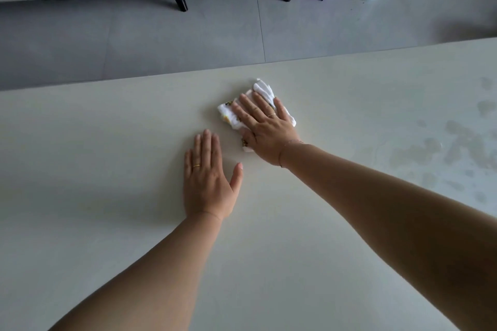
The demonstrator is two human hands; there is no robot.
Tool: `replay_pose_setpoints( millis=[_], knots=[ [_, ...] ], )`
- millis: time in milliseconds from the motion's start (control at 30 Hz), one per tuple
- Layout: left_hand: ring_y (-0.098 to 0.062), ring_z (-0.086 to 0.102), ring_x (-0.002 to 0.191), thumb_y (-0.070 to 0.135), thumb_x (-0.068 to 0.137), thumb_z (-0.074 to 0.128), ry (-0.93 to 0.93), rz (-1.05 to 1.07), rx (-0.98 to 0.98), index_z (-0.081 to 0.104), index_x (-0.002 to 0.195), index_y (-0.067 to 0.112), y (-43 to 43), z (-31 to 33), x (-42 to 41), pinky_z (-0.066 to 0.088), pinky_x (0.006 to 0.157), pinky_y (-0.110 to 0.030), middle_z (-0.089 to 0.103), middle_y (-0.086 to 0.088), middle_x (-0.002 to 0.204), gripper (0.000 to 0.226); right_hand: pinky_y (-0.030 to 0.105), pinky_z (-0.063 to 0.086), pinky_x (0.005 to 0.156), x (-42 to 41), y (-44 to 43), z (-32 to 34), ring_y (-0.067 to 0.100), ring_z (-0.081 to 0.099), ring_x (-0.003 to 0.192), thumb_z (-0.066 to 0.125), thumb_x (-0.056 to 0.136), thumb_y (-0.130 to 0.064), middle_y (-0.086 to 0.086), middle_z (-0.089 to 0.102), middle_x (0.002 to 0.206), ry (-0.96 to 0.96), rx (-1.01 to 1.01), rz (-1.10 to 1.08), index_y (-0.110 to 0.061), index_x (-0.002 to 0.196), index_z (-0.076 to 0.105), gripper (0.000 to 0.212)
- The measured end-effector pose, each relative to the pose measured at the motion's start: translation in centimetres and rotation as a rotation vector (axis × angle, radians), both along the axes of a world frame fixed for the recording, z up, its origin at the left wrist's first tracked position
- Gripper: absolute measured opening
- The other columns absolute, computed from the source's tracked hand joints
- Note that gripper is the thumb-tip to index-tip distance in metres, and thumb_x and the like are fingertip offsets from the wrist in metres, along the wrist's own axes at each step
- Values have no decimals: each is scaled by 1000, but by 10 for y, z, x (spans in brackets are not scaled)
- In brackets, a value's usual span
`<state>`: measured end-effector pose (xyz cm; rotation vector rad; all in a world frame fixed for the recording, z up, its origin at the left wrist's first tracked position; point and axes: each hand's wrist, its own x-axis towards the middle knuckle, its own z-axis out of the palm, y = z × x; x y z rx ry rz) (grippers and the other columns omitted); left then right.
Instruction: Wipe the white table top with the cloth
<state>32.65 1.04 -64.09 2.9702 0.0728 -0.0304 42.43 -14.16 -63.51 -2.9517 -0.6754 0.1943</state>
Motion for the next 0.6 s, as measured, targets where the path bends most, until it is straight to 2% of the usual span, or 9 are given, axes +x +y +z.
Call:
replay_pose_setpoints(
  millis=[200,400,600],
  knots=[
    [-25,16,145,55,86,24,-7,2,-15,24,148,7,0,-1,1,14,117,-43,20,-10,157,78,45,-3,117,-18,-10,-1,17,0,146,27,97,-41,-8,6,159,-18,23,-62,-32,150,8,57],
    [-27,18,144,55,87,23,-10,2,16,25,147,4,-1,-1,1,16,117,-45,21,-13,156,78,44,12,110,-10,-6,2,23,17,142,37,91,-45,-5,27,153,-53,62,-48,-28,145,30,56],
    [-29,18,144,50,87,22,-16,-11,49,22,147,1,-5,5,0,11,118,-45,20,-17,155,78,45,-3,117,-9,-9,-2,19,0,146,23,96,-46,-3,10,159,-18,36,-18,-28,150,12,57]
  ],
)
